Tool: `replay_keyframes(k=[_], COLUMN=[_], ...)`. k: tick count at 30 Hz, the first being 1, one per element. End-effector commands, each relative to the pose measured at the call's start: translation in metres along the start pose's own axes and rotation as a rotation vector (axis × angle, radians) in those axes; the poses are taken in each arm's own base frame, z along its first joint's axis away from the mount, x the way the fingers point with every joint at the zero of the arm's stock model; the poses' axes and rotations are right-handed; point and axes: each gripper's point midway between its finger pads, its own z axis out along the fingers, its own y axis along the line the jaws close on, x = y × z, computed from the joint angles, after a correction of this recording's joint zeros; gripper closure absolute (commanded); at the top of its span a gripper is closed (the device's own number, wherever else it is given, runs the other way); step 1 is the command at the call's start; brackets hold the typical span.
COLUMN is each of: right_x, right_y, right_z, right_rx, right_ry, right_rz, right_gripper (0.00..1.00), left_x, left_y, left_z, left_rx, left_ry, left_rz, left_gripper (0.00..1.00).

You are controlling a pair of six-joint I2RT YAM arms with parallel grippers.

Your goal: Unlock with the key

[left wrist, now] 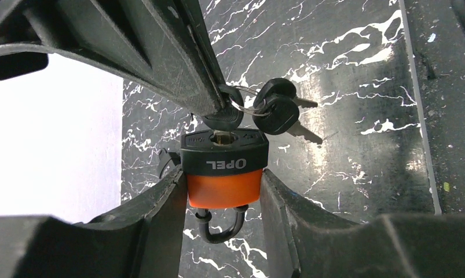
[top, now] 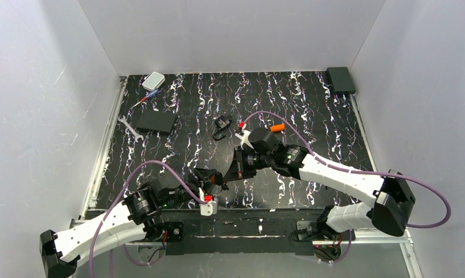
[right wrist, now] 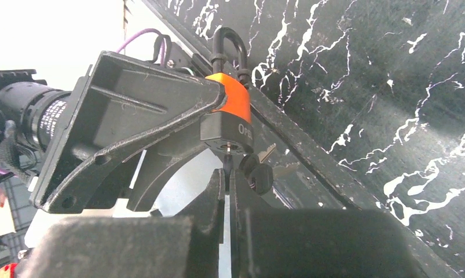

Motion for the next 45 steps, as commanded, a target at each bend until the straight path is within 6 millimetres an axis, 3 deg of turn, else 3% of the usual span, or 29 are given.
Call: replay_keyframes(k=[1, 10, 14, 18, 20, 23, 35, 45], right_x=[-0.043, -0.044, -0.047, -0.056, -0.059, -0.055, -0.042, -0.019], right_y=[0.028, 0.021, 0.024, 0.030, 0.031, 0.040, 0.046, 0.037], right_z=[0.000, -0.001, -0.006, -0.023, -0.033, -0.041, -0.053, -0.033], right_rx=[-0.130, -0.115, -0.099, -0.053, -0.028, -0.061, -0.056, -0.051], right_ry=[-0.193, -0.202, -0.201, -0.208, -0.214, -0.183, -0.060, -0.021], right_rz=[0.021, 0.036, -0.061, -0.283, -0.370, -0.466, -0.563, -0.536], right_gripper=[0.99, 0.99, 0.99, 0.49, 0.38, 0.32, 0.29, 0.29], left_x=[-0.064, -0.063, -0.063, -0.062, -0.061, -0.060, -0.056, -0.054], left_y=[0.047, 0.047, 0.047, 0.045, 0.044, 0.043, 0.042, 0.045], left_z=[-0.008, -0.008, -0.008, -0.006, -0.005, -0.003, -0.002, -0.003], left_rx=[-0.138, -0.141, -0.139, -0.131, -0.124, -0.118, -0.113, -0.126], left_ry=[-0.255, -0.250, -0.249, -0.246, -0.243, -0.240, -0.219, -0.205], left_rz=[0.062, 0.060, 0.060, 0.055, 0.055, 0.054, 0.052, 0.044], left_gripper=[1.00, 1.00, 1.00, 1.00, 1.00, 1.00, 1.00, 1.00])
